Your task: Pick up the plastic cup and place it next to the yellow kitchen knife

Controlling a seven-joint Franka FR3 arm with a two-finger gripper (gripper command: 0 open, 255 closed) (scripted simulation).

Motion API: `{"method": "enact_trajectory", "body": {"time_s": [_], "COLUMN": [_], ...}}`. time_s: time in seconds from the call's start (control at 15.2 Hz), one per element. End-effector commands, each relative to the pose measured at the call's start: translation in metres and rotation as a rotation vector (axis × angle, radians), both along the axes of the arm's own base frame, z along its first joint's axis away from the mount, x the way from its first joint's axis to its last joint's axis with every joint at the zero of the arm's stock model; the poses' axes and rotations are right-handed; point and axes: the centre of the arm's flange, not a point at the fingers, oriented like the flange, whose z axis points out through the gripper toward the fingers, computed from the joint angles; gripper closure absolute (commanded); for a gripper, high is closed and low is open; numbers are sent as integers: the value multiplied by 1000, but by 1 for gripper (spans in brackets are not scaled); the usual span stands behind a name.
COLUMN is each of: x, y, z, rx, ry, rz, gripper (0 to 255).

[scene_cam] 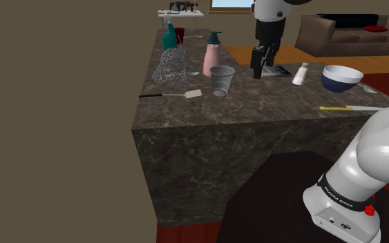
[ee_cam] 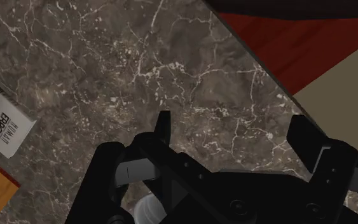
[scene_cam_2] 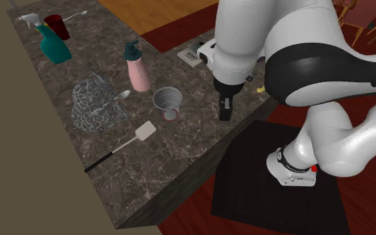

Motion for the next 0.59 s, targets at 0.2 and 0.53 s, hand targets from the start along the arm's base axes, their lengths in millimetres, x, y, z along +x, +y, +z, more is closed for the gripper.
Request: {"method": "enact_trajectory", "body": {"time_s": [0.2,0.53], "x": [65,127], "y": [5,9], "z": [-18,-36], "rx": [-9,-18], "ry": [-8,-15], "rz": [-6,-13], "gripper": [0,0]}}
